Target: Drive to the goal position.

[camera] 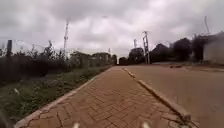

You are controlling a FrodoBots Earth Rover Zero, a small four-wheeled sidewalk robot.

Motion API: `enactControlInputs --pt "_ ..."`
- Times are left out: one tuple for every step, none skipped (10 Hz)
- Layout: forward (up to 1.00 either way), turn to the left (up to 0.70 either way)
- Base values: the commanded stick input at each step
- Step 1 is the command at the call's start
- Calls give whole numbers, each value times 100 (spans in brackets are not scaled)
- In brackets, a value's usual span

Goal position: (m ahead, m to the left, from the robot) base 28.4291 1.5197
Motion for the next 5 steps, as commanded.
enactControlInputs --pt "70 0" --pt "70 0" --pt "70 0" --pt "70 0" --pt "70 0"
